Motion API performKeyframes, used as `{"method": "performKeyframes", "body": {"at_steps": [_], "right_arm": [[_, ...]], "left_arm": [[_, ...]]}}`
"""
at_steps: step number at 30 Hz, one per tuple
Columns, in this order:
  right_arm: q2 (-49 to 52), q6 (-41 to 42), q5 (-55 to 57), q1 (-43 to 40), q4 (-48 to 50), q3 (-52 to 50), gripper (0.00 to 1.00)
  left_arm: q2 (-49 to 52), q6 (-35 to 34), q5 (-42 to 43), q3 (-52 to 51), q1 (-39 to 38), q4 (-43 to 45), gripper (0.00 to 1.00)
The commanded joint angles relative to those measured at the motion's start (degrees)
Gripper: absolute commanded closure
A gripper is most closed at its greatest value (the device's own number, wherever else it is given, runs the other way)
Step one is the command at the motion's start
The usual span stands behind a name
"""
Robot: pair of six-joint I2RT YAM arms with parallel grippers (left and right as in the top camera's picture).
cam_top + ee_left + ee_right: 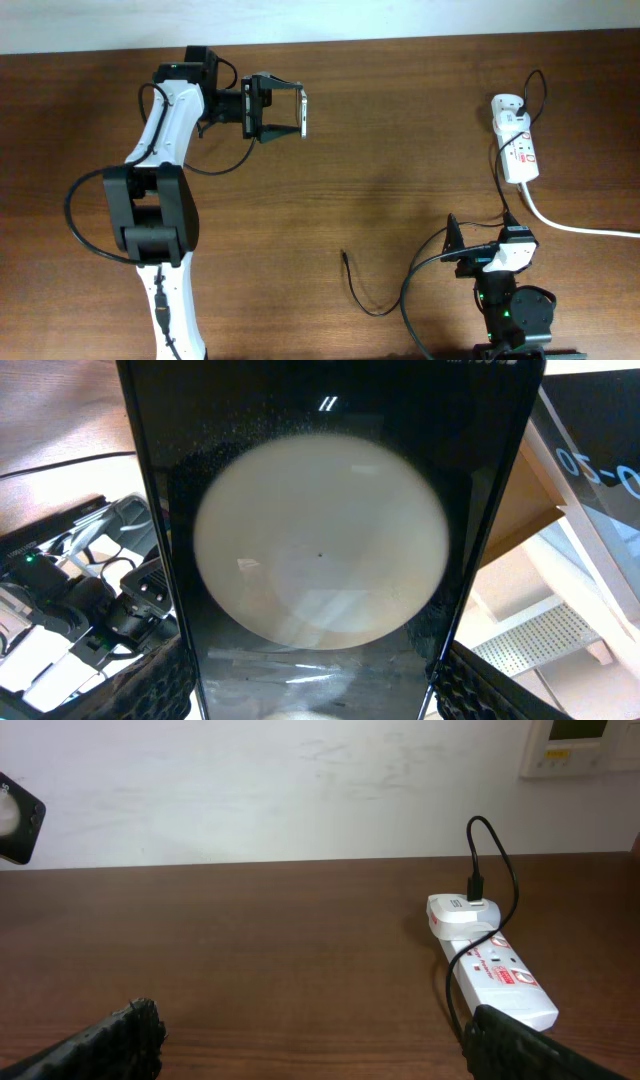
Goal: Plug charger to phone and switch on socket
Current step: 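Lift the phone with the left gripper and tilt it upright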
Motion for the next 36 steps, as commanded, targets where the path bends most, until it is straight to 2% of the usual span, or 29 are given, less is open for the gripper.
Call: {"method": "performKeyframes", "body": {"at_steps": [1, 9, 12, 18, 26, 31, 36], "right_arm": [[-0.44, 0.66, 0.70, 0.52, -0.26, -0.31, 0.01], [-0.44, 0.66, 0.68, 0.52, -0.26, -0.31, 0.01], [-0.44, 0.66, 0.68, 0.52, -0.26, -0.31, 0.01], [-0.44, 0.66, 0.68, 0.52, -0.26, -0.31, 0.01], [-0.44, 0.66, 0.68, 0.52, 0.59, -0.31, 0.01], [-0.44, 0.72, -8.33, 0.52, 8.24, -0.09, 0.01], [2.64, 5.42, -9.77, 0.46, -1.60, 7.58, 0.01]], "left_arm": [[-0.81, -0.33, 2.60, 1.44, 0.42, -0.07, 1.00], [-0.81, 1.51, -1.90, 1.44, 0.42, -0.02, 1.00], [-0.81, 6.99, -2.89, 1.44, 0.42, -0.02, 1.00], [-0.81, 8.35, -16.17, 1.44, 0.42, 2.16, 1.00], [-0.81, 8.50, -16.09, 1.44, 0.83, 13.31, 1.00], [-0.81, 8.48, -16.06, 1.44, 3.39, 13.66, 1.00], [-0.81, 8.48, -15.87, 1.44, 3.43, 13.68, 1.00]]}}
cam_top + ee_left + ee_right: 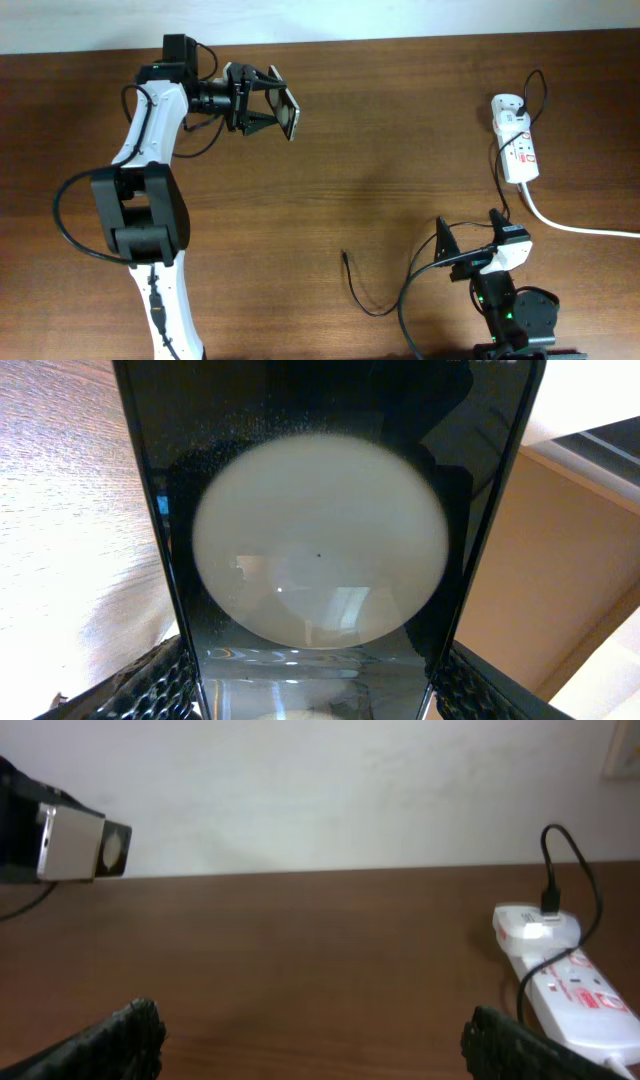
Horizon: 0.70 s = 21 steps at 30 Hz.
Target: Plug charger to phone and switch on socket
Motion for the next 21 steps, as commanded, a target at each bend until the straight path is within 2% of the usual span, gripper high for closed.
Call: {"method": "performKeyframes", "body": {"at_steps": [1, 3, 9, 11, 12, 15, 21], "right_arm": [[6.97, 2.29, -1.86, 0.48, -4.04, 10.51, 0.01], [18.12, 1.05, -3.63, 0.48, -8.07, 19.08, 0.01], [63.06, 1.07, -15.56, 0.61, -26.69, 56.00, 0.01], [70.79, 1.09, -20.35, 1.44, -26.95, 60.89, 0.01], [75.82, 1.29, -24.15, 2.36, -23.80, 62.03, 0.01], [81.85, 1.29, -33.42, 4.59, -16.63, 62.03, 0.01], [82.90, 1.27, -33.29, 7.89, -12.28, 62.03, 0.01]], "left_arm": [[-0.81, 0.94, 1.75, 1.42, -0.02, 0.11, 1.00], [-0.81, 0.96, 1.75, 1.42, -0.02, 0.11, 1.00], [-0.81, -0.87, -0.55, 1.42, -0.02, 0.20, 1.00], [-0.81, -1.79, -0.85, 1.42, -0.07, 1.27, 1.00], [-0.81, -3.17, -0.85, 1.42, -0.31, 2.45, 1.00], [-0.81, -7.32, -3.02, 1.42, -2.36, 4.98, 1.00], [-0.81, -18.53, -6.27, 1.42, -8.68, 15.26, 1.00]]}}
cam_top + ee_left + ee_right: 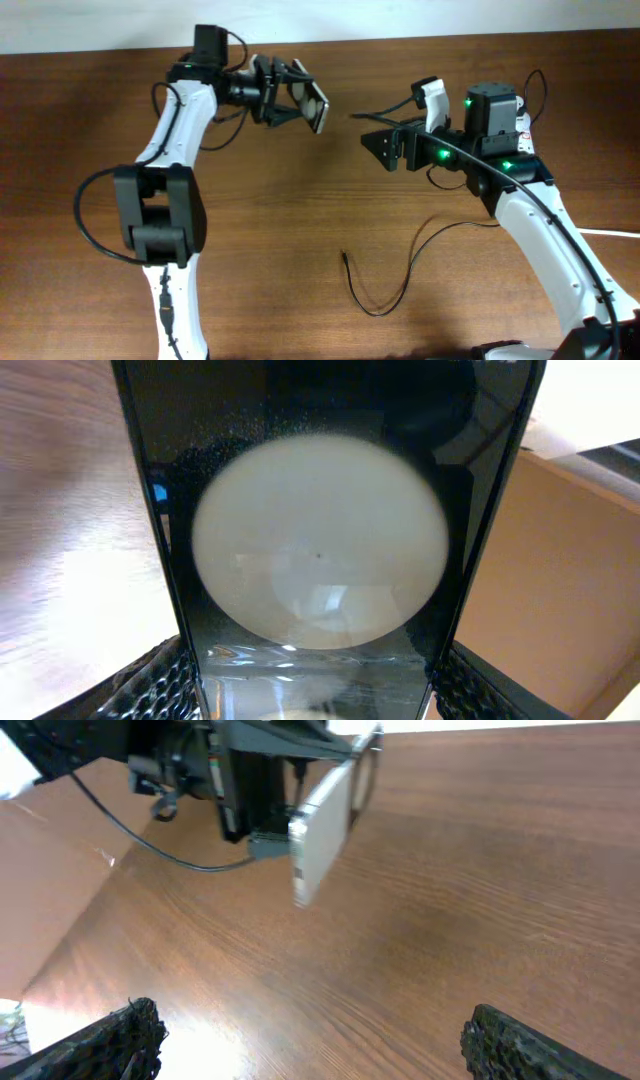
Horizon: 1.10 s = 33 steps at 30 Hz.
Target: Plug charger to phone and switch on socket
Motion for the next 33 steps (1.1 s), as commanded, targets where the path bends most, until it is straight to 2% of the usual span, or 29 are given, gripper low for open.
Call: {"method": "performKeyframes", "body": {"at_steps": [1, 7, 13, 17, 21, 25, 33], "right_arm": [[0.22, 0.02, -0.02, 1.03, 0.26, 1.11, 0.01], [0.31, 1.57, 9.38, 1.03, 0.24, 1.11, 0.01], [0.35, 1.57, 10.49, 1.03, 0.68, 1.11, 0.01], [0.35, 2.51, 15.06, 1.03, 0.66, 1.11, 0.01], [0.35, 7.58, 20.41, 1.03, 0.68, 1.11, 0.01], [0.35, 11.63, 20.28, 1.05, 0.63, 1.11, 0.01], [0.37, 11.13, 20.41, 1.03, 0.61, 1.07, 0.01]], "left_arm": [[-0.81, -7.82, -0.76, 1.31, -3.28, 4.55, 1.00], [-0.83, -17.49, -3.50, 1.31, -7.15, 11.52, 1.00], [-0.83, -20.02, -3.48, 1.31, -11.54, 15.21, 1.00], [-0.83, -20.68, -3.48, 1.31, -13.35, 15.78, 1.00], [-0.83, -21.18, -2.82, 1.31, -13.77, 16.09, 1.00], [-0.83, -22.99, -1.99, 1.31, -14.36, 19.58, 1.00], [-0.83, -23.58, -1.99, 1.31, -17.75, 19.61, 1.00]]}}
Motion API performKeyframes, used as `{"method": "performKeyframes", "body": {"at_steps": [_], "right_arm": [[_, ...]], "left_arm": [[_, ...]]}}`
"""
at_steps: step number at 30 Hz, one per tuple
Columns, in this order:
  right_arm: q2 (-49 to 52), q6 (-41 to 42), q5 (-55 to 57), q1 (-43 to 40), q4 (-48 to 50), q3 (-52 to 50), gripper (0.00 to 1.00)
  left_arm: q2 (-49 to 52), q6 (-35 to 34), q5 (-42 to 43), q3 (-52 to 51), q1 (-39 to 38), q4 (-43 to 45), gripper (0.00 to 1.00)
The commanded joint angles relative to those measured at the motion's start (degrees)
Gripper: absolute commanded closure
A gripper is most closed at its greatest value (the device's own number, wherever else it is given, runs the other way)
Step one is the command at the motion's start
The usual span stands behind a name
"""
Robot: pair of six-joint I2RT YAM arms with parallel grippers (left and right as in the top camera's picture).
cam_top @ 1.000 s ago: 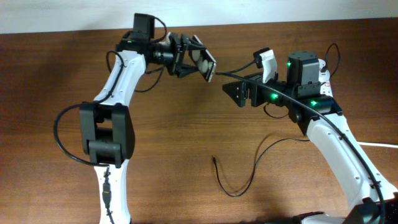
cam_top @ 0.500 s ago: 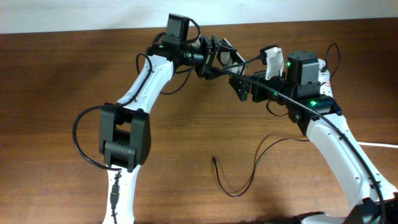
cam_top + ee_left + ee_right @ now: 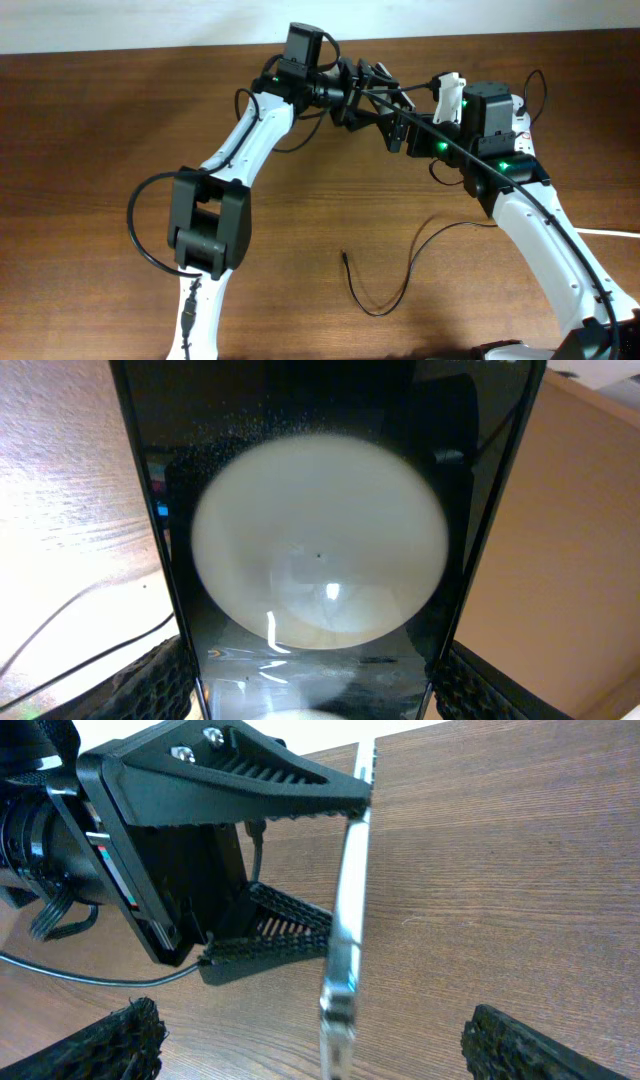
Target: Plug charger to phone and switch on socket
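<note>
My left gripper (image 3: 320, 692) is shut on the black phone (image 3: 320, 540), whose screen fills the left wrist view. In the overhead view the left gripper (image 3: 372, 98) and right gripper (image 3: 402, 128) meet at the back middle of the table. The right wrist view shows the phone (image 3: 345, 930) edge-on, standing between my right gripper's (image 3: 320, 1052) open fingers (image 3: 100, 1050), apart from both. The charger cable's free end (image 3: 343, 256) lies on the table near the front middle. The socket strip (image 3: 521, 118) is mostly hidden behind the right arm.
The black charger cable loops (image 3: 385, 305) across the front middle and runs back under the right arm. The strip's white mains cable (image 3: 600, 232) leaves toward the right edge. The brown table (image 3: 100, 130) ends at a white wall behind.
My left gripper has carried the phone to the right, up to the right gripper. The phone's end now stands between the right gripper's open fingers. The right arm has hardly moved.
At first my left gripper held the phone at the back left while the right arm sat folded at the front right. Then the phone was tilted. Later the right arm was raised at the back right, facing the phone; now the two grippers meet.
</note>
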Motion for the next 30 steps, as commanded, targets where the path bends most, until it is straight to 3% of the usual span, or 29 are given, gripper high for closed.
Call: {"method": "performKeyframes", "body": {"at_steps": [1, 3, 7, 11, 28, 30], "right_arm": [[0.37, 0.39, 0.98, 0.35, 0.17, 1.07, 0.07], [0.37, 0.39, 1.38, 0.35, 0.20, 1.07, 0.09], [0.37, 0.39, 1.84, 0.35, 0.15, 1.07, 0.23], [0.79, 0.42, 2.03, 0.35, 0.20, 1.07, 0.47], [3.63, 0.68, 1.75, 0.35, 1.75, 1.07, 0.95], [3.63, 0.68, 1.75, 0.35, 1.92, 1.07, 0.96]], "left_arm": [[-0.83, -1.18, 2.08, 1.31, -1.81, 0.42, 1.00], [-0.83, -1.40, 2.75, 1.31, -2.36, 0.44, 1.00], [-0.83, -1.64, 4.15, 1.31, -2.54, 1.49, 1.00], [-0.83, -1.81, 4.59, 1.31, -2.67, 1.46, 1.00], [-0.83, -1.79, 4.57, 1.31, -3.34, 1.46, 1.00], [-0.83, -1.79, 4.57, 1.31, -3.34, 1.46, 1.00]]}}
